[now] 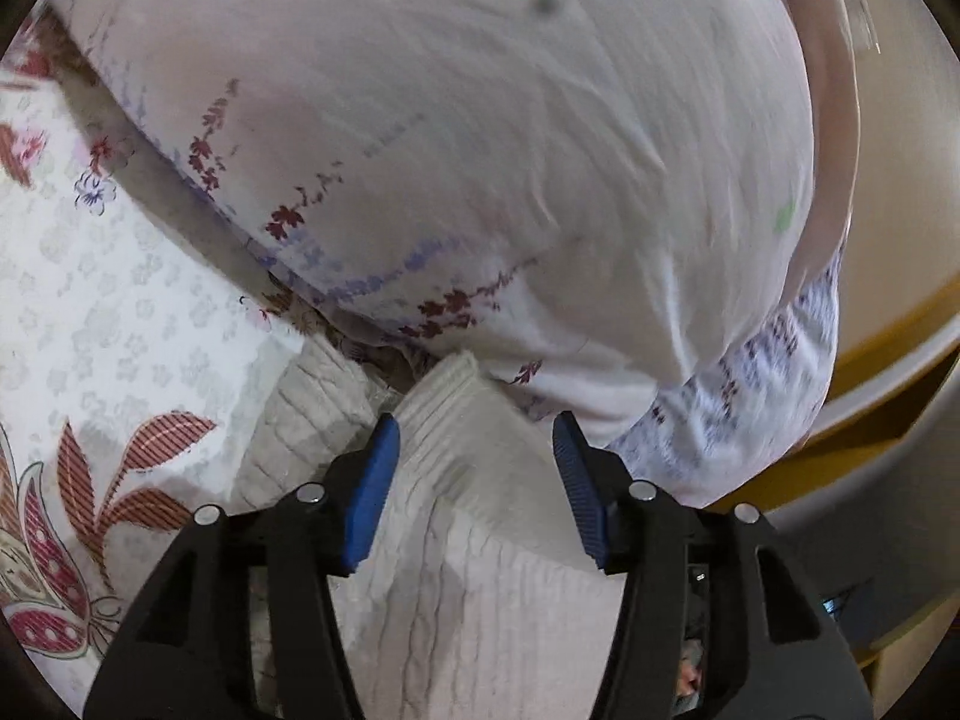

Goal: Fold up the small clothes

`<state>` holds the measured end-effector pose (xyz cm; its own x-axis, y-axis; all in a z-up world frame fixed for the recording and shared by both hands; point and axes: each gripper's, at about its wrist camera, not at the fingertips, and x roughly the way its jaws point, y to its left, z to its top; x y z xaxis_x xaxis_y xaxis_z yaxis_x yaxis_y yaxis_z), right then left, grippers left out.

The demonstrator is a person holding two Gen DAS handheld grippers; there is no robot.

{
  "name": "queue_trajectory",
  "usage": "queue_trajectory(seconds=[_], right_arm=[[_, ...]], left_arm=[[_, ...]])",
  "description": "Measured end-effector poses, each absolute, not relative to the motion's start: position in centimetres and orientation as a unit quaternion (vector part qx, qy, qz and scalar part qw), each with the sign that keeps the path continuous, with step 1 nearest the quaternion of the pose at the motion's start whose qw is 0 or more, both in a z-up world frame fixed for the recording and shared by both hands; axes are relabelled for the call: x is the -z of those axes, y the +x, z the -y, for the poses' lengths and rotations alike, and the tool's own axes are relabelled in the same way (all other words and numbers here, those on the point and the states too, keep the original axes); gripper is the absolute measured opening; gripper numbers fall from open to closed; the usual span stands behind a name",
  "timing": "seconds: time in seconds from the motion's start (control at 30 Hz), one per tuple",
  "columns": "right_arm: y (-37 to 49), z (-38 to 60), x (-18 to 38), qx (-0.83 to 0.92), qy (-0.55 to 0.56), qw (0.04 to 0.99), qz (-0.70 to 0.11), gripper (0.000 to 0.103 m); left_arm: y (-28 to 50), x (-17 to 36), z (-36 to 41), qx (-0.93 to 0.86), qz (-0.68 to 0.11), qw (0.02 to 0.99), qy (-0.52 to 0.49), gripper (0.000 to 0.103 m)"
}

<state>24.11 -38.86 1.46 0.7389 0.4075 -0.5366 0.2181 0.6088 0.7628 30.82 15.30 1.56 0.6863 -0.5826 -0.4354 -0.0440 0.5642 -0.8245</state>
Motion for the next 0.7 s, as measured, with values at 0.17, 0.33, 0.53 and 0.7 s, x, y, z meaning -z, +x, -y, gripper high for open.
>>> queue_trajectory(seconds=[0.17,0.33,0.53,0.7], right_arm=[[21.9,38.6,-4.2,-0.049,0.382,0.86,-0.333,0.061],[18.6,38.5,-6.2,-0.013,0.277,0.899,-0.339,0.05],[17.0,38.0,-4.7,-0.002,0.218,0.898,-0.383,0.036],[16.6,37.9,-2.6,0.01,0.197,0.887,-0.417,0.021]], left_arm=[[28.9,-3.3,-16.4,0.163,-0.349,0.832,-0.4,0.055],[26.1,-4.6,-16.7,0.141,-0.356,0.863,-0.329,0.055],[23.7,-4.3,-15.1,0.142,-0.372,0.882,-0.253,0.052],[23.2,-3.1,-14.2,0.139,-0.394,0.88,-0.224,0.041]])
